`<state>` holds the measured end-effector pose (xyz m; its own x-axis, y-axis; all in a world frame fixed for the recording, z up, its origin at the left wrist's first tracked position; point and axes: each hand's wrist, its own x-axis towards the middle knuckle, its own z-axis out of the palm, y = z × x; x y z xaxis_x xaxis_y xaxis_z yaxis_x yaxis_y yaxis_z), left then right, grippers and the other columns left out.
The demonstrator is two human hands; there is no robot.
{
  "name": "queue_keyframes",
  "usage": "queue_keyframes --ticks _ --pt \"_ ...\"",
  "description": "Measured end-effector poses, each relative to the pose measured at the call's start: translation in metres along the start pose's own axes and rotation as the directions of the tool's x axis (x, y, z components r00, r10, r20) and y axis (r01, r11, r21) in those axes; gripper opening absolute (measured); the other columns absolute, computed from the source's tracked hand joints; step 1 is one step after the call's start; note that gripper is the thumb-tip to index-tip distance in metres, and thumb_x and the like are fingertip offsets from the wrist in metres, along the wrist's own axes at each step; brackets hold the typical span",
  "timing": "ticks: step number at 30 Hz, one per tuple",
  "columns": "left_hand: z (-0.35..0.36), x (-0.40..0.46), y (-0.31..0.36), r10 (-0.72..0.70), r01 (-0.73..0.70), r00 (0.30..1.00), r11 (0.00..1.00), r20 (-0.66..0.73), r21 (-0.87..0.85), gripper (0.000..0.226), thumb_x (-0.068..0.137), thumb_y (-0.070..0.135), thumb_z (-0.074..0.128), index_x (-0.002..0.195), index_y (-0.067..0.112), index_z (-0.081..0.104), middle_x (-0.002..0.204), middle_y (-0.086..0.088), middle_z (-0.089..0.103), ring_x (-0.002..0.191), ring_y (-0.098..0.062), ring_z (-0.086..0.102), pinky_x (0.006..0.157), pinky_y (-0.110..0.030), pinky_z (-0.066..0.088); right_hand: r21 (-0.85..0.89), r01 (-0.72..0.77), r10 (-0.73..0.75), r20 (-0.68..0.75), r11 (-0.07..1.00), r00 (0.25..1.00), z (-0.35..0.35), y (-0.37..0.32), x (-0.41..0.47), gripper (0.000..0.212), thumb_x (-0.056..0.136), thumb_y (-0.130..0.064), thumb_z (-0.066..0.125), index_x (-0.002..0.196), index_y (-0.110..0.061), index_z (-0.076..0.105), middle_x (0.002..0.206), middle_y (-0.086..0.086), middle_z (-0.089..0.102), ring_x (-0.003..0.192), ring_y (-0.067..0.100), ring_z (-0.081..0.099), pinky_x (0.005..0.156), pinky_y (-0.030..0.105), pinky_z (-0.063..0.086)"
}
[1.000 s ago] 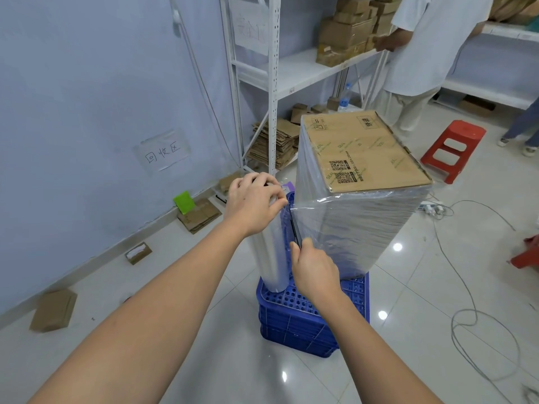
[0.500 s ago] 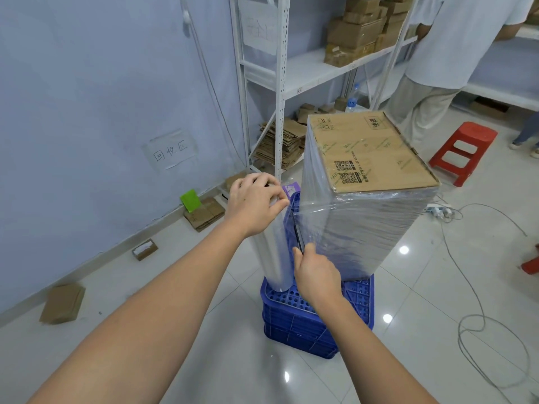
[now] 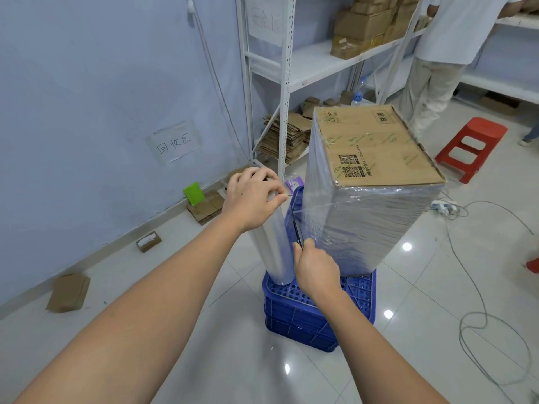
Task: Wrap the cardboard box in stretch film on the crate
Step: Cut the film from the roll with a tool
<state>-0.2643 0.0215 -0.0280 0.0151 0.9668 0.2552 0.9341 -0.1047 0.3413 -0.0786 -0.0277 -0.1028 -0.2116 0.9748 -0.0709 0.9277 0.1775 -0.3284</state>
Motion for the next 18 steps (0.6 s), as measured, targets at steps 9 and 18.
queue_keyframes --ticks 9,18 --pt "0.0 -0.004 -0.01 -0.003 0.004 1.0 1.0 -0.027 0.028 0.022 0.1 0.058 0.05 0.099 0.044 0.067 0.121 0.024 0.053 0.128 -0.012 0.043 0.108 -0.042 0.031 -0.011 -0.003 0.003 0.007 1.0 1.0 0.008 -0.001 -0.003 0.037 0.106 -0.044 0.023 0.1 -0.013 0.042 0.092 0.011 0.067 0.083 0.033 0.064 0.059 0.037 0.038" --pt "-0.008 -0.016 -0.021 0.039 -0.041 0.999 0.994 0.022 0.098 0.023 0.086 0.06 0.068 0.098 0.041 0.067 0.131 0.019 0.051 0.134 -0.018 0.038 0.108 -0.045 0.029 -0.009 0.026 -0.026 -0.006 1.0 1.0 0.002 -0.009 0.011 0.038 0.106 -0.043 0.023 0.104 -0.012 0.043 0.093 0.011 0.066 0.084 0.034 0.062 0.061 0.037 0.034"
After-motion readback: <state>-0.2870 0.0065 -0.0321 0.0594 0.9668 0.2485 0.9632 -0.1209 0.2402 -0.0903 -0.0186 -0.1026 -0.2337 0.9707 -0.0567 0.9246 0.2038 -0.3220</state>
